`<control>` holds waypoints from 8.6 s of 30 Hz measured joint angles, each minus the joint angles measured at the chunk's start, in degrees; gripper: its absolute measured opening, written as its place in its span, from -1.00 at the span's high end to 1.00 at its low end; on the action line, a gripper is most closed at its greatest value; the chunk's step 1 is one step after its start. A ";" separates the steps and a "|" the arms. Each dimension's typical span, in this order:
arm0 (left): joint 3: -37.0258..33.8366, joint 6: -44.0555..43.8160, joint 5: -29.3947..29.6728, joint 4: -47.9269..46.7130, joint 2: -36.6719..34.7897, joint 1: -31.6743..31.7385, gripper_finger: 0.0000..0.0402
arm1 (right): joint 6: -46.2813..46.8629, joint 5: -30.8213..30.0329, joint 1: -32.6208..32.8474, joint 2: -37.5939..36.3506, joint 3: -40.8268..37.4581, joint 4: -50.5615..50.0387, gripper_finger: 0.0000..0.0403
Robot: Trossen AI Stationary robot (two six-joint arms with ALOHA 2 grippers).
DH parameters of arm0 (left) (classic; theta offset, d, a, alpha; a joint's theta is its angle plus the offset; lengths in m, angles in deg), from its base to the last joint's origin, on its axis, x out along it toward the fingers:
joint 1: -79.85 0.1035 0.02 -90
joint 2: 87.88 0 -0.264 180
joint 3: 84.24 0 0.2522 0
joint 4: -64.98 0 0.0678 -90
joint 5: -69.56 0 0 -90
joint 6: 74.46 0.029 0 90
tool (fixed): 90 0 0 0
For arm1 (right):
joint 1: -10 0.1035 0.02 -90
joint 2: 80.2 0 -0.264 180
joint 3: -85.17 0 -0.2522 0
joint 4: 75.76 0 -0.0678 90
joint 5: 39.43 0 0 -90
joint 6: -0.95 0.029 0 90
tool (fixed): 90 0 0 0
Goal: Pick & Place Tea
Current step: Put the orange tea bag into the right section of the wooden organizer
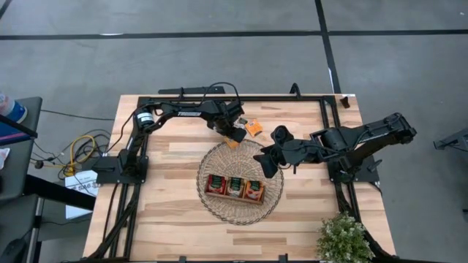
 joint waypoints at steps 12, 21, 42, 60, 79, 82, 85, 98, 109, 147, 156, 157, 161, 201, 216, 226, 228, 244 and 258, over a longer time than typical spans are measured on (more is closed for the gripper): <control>-0.17 0.79 -1.18 -1.04 -3.37 -0.16 1.00 | -1.55 -0.11 0.02 0.00 0.00 -0.02 -0.07; -0.17 6.67 -8.47 -3.95 -12.70 0.34 1.00 | -6.66 -0.09 0.04 -0.06 0.00 0.04 -0.07; -0.07 13.13 -62.56 -4.16 -29.82 1.20 1.00 | -59.94 -7.78 0.88 -0.31 -0.02 22.33 -0.13; -0.07 9.56 -72.48 -2.76 -29.84 -2.41 1.00 | -74.66 10.71 -4.87 4.72 0.02 32.42 -0.10; -0.07 6.08 -72.37 1.46 -29.86 -2.39 1.00 | -76.96 12.77 -5.01 7.34 0.02 35.39 0.20; -0.07 6.08 -72.32 1.46 -29.86 -2.39 1.00 | -76.96 13.81 -5.30 7.34 0.02 35.41 0.33; -0.07 6.08 -72.30 1.73 -29.87 -2.39 1.00 | -76.96 13.84 -5.41 7.34 0.04 35.42 0.45; -0.07 5.84 -72.22 2.29 -29.86 -2.39 1.00 | -76.94 15.34 -6.55 7.34 0.02 36.06 0.71; -0.07 5.88 -71.45 2.29 -29.87 -2.37 1.00 | -73.93 19.82 -8.05 7.30 0.02 36.16 1.00; -0.05 15.93 -64.55 -2.33 -33.77 1.41 1.00 | -49.64 11.07 -4.09 4.11 8.37 0.31 0.13; -0.04 22.97 -37.13 -8.94 -40.52 3.40 1.00 | -23.54 10.37 8.28 3.27 7.96 -16.28 0.18; -0.04 22.99 -34.40 -9.02 -41.19 3.40 1.00 | -19.68 9.65 9.87 3.32 7.27 -16.00 0.19; -0.04 22.96 -29.51 -9.01 -42.67 3.38 1.00 | -4.08 3.40 18.08 3.58 2.76 -14.68 0.22; -0.04 24.82 -32.07 -13.28 -43.07 3.27 1.00 | 2.91 4.67 20.23 5.45 -42.05 42.47 -0.33; -0.04 23.87 -32.06 -12.92 -43.05 3.27 1.00 | 3.32 7.66 19.26 22.15 -41.98 63.97 -0.33; -0.04 22.97 -32.06 -12.85 -43.05 3.27 1.00 | 4.44 7.65 19.02 24.26 -41.99 66.49 -0.23; -0.04 22.97 -32.06 -12.85 -43.05 3.27 1.00 | 4.48 7.66 19.02 24.26 -41.99 66.48 -0.17; -0.04 22.99 -32.07 -12.84 -43.05 3.27 1.00 | 4.48 9.11 19.01 24.26 -41.99 65.99 0.53; -0.04 23.10 -35.60 -12.83 -43.05 3.27 1.00 | 6.12 11.17 19.21 24.26 -41.97 66.00 0.98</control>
